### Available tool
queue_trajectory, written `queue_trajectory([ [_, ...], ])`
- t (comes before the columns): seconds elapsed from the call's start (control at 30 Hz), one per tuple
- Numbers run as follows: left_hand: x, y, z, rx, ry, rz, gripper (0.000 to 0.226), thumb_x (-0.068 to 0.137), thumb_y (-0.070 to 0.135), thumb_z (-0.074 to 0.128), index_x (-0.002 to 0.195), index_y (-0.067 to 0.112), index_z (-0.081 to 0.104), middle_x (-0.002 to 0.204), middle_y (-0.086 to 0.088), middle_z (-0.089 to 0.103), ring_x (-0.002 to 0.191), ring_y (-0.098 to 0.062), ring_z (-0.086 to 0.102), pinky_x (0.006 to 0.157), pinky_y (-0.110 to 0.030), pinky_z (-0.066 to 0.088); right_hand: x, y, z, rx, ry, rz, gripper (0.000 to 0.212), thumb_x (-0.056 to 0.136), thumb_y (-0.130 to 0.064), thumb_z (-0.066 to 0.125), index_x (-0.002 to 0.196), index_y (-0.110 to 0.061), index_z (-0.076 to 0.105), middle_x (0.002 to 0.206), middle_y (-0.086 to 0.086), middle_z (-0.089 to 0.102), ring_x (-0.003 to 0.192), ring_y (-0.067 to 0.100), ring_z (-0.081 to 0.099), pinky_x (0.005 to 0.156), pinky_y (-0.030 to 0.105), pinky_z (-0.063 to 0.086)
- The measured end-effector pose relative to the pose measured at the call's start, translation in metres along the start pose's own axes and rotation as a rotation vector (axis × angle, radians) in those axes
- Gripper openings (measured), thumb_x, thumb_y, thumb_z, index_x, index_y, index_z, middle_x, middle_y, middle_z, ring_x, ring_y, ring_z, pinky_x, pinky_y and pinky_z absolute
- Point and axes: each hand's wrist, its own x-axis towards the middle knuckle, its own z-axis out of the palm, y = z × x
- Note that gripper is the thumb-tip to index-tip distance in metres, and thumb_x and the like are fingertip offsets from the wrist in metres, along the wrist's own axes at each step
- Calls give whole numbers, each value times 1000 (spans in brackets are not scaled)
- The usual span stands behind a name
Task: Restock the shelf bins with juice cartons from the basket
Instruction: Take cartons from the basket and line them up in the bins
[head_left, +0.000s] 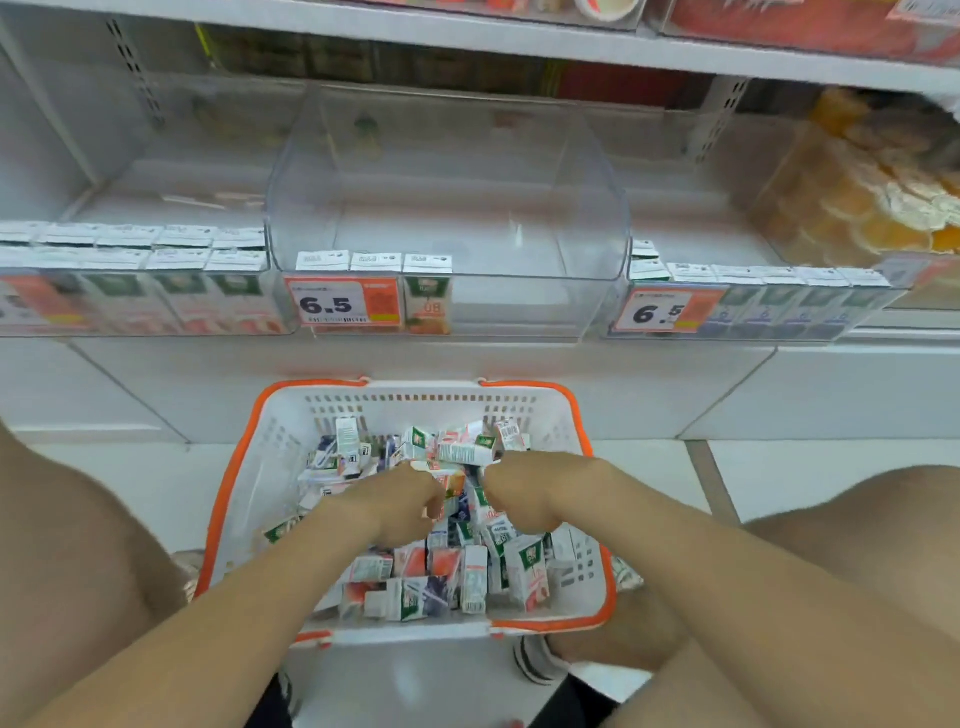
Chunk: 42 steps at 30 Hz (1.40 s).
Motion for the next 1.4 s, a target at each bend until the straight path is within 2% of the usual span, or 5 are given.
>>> queue_trajectory([
  [0.17, 14, -16, 47, -77, -160, -88, 23, 101, 21, 60, 119, 11, 70, 120, -7, 69, 108, -28, 66, 92, -36, 53, 35, 16, 55, -169, -77, 81, 25, 94, 9, 53, 114, -4, 62, 111, 12, 60, 86, 27, 60, 65, 38, 50],
  [0.3, 24, -23, 74, -119, -313, -142, 25, 98, 32, 64, 98, 7, 64, 97, -9, 64, 83, -25, 58, 74, -35, 47, 60, 27, 87, -278, -42, -48, 93, 94, 3, 63, 166, -20, 10, 170, 13, 19, 150, 37, 34, 103, 50, 46],
  [0.9, 29, -30, 87, -194, -182, -149, 35, 97, 11, 63, 131, 18, 57, 129, -8, 56, 103, -23, 53, 79, -29, 42, 69, 25, 109, -472, -34, -208, 68, 95, -3, 68, 155, -23, 41, 163, 22, 25, 146, 41, 35, 123, 51, 24],
  [1.2, 35, 3, 83, -297, 50, 13, 32, 99, 30, 64, 129, 18, 64, 125, -4, 62, 115, -25, 60, 97, -42, 52, 62, 49, 91, -84, 34, -57, 63, 93, 5, 55, 141, -32, 39, 130, 13, 45, 85, 29, 54, 69, 42, 47],
  [1.4, 49, 26, 92, -413, 12, -20, 42, 97, 34, 66, 132, 11, 65, 123, -9, 66, 113, -27, 62, 99, -45, 53, 64, 51, 111, -190, 4, 3, 101, 96, -3, 62, 162, -50, 1, 165, 14, 28, 144, 37, 35, 112, 47, 32],
])
